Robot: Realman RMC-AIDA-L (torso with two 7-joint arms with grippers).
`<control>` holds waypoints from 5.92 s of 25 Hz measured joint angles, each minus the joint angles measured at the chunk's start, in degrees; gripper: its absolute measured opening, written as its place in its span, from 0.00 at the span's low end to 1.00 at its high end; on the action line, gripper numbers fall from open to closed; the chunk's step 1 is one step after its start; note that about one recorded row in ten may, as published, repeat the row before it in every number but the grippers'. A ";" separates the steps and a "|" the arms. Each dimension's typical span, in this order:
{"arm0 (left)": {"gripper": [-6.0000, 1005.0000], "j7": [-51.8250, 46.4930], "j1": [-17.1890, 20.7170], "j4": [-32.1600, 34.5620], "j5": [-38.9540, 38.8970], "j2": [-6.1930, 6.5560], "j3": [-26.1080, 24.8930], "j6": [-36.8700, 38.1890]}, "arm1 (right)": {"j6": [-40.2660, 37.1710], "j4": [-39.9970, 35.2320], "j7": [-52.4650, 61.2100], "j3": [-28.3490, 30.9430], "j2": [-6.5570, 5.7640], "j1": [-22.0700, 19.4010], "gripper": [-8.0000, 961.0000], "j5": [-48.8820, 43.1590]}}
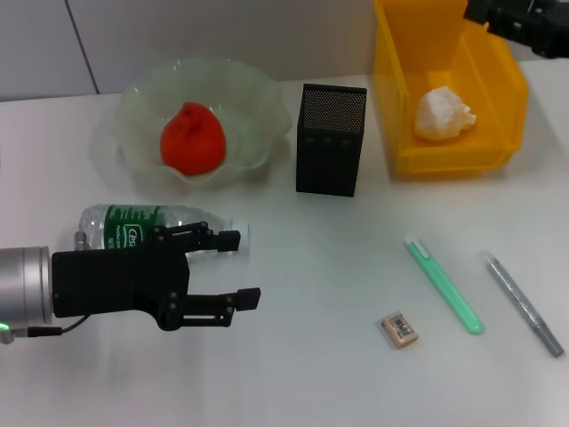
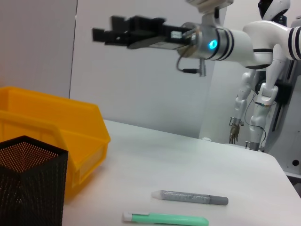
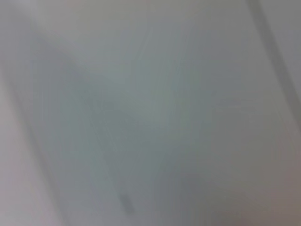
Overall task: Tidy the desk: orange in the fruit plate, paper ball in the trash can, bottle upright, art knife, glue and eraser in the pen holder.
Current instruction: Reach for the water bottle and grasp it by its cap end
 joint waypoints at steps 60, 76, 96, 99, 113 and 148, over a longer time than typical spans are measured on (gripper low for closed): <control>0.68 -5.22 -4.56 12.58 6.69 0.08 -0.05 -1.91 | -15.81 -1.71 -17.66 -4.73 3.55 -4.16 0.76 -26.90; 0.67 -16.08 -16.92 20.76 35.59 -3.25 5.11 -10.58 | -15.82 -1.54 -17.37 -4.55 3.56 -4.40 0.76 -26.49; 0.66 -21.15 -18.91 20.66 46.86 -3.65 17.66 -18.13 | -15.74 -1.46 -16.66 -4.49 3.85 -4.23 0.76 -26.62; 0.66 -21.12 -18.91 20.07 46.69 -3.65 18.19 -19.01 | -15.72 -1.46 -16.62 -4.49 3.93 -4.23 0.76 -26.64; 0.65 -21.05 -18.63 17.53 46.81 -3.73 23.46 -25.19 | -15.17 -1.46 -16.62 -4.49 4.09 -4.23 0.76 -26.69; 0.54 -21.71 -18.90 16.03 48.42 -3.74 26.85 -28.25 | -15.21 -0.59 -16.53 -4.49 4.13 -3.79 0.76 -26.36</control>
